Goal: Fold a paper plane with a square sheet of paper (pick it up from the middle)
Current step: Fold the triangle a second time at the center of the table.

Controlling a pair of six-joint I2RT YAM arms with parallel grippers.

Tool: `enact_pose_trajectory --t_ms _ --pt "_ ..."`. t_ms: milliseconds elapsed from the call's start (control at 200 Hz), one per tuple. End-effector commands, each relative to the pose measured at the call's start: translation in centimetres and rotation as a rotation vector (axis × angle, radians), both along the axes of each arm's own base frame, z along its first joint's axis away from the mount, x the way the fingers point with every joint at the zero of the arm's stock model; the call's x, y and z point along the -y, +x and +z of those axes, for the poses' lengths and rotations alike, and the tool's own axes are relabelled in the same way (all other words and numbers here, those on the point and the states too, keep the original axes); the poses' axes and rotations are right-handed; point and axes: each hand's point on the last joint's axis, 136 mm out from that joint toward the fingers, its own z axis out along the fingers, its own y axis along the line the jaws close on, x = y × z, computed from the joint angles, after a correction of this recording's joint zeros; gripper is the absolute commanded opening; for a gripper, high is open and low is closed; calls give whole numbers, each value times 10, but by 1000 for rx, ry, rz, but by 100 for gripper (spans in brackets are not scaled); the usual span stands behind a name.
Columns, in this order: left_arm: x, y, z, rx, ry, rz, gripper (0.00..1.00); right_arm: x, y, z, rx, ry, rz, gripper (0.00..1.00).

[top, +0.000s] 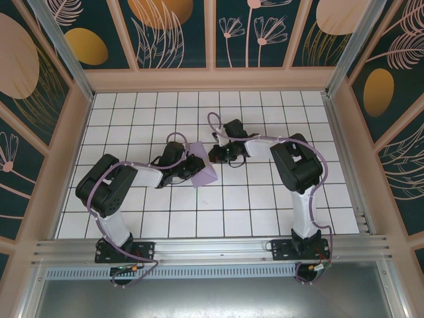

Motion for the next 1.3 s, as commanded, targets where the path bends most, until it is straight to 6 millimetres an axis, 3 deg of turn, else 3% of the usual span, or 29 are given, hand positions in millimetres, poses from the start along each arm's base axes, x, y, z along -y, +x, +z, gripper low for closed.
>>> enact_pose_trajectory --t_ms 0,385,611,826,1296 --pt "1 -2 -8 -24 13 0 16 -6 0 -1 0 3 26 0" --pt "-6 -11 -13 -49 34 10 16 -11 -3 -2 -8 22 50 0" --pt "5 -1 25 52 -51 -12 16 -11 -4 -4 -8 8 52 0" --pt "10 3 35 68 -84 -15 16 -11 -4 -4 -3 1 51 0" --pt "8 0 1 -23 -34 -11 16 -12 -3 -5 -2 0 51 0"
